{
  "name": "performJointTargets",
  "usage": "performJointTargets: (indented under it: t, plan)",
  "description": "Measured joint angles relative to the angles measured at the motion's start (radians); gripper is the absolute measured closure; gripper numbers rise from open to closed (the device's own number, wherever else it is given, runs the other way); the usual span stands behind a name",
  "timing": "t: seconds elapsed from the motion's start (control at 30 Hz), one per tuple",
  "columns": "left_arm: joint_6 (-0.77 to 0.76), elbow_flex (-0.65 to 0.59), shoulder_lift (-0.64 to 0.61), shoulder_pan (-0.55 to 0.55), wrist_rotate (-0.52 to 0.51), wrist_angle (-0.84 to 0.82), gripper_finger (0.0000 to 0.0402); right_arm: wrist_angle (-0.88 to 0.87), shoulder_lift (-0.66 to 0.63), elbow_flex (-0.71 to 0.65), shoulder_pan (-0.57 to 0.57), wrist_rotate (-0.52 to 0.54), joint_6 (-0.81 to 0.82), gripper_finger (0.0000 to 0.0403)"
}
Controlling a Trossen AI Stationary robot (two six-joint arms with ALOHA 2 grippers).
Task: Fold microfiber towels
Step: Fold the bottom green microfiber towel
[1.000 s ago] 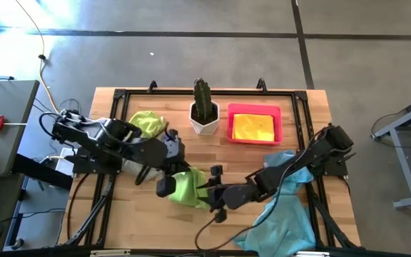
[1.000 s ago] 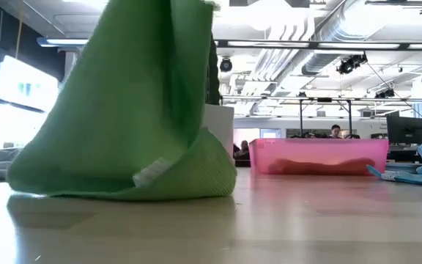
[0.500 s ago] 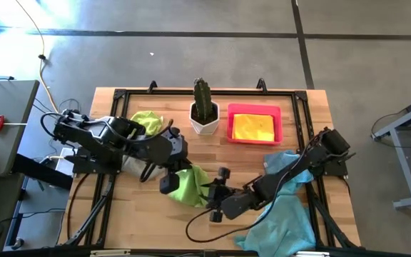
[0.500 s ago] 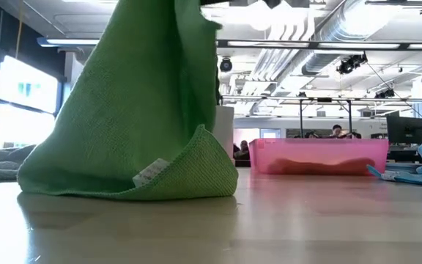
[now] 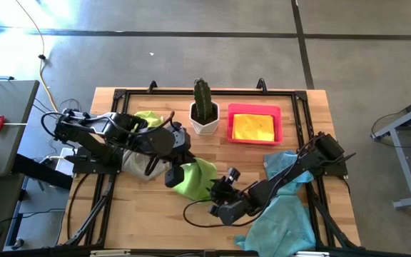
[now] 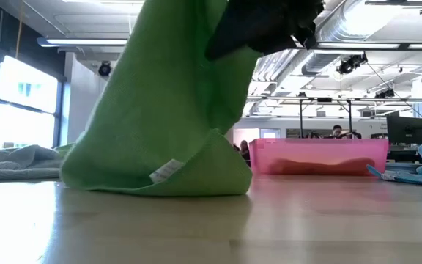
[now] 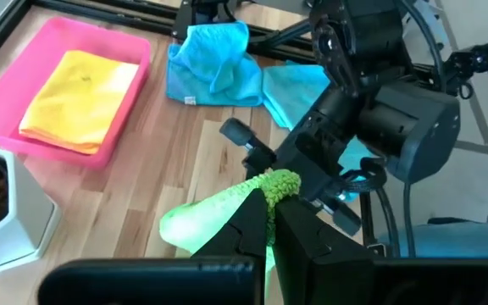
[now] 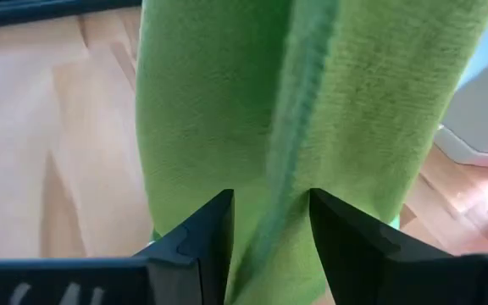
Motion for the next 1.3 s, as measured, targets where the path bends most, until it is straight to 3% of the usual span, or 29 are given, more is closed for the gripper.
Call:
performJointTargets:
  t: [0.13,0.33,0.53,0.83,1.0,1.3]
  plan:
    - [0.000,0.000,0.000,0.000,0.010,-0.002,0.0400,-0.043,-0.001,0.000,0.000,0.003,-0.014,0.0289]
    - [0.000,0.000,0.000,-0.020,0.044,-0.026,0.0400,-0.127,-0.021,0.000,0.002,-0.043,-0.100,0.0394]
    - [0.000,0.000,0.000,-0.053,0.111,-0.134,0.0400,-0.256,-0.131,0.000,0.026,-0.051,-0.106,0.0397]
    - [0.084,0.000,0.000,-0.120,0.097,-0.156,0.0400,-0.328,-0.367,0.000,0.047,-0.050,-0.189,0.0401]
    - [0.231,0.000,0.000,-0.134,-0.068,-0.156,0.0400,-0.381,-0.486,0.000,0.033,-0.026,-0.218,0.0402]
    - [0.497,0.000,0.000,-0.097,-0.566,-0.156,0.0400,-0.477,-0.618,0.000,-0.119,0.095,-0.445,0.0403]
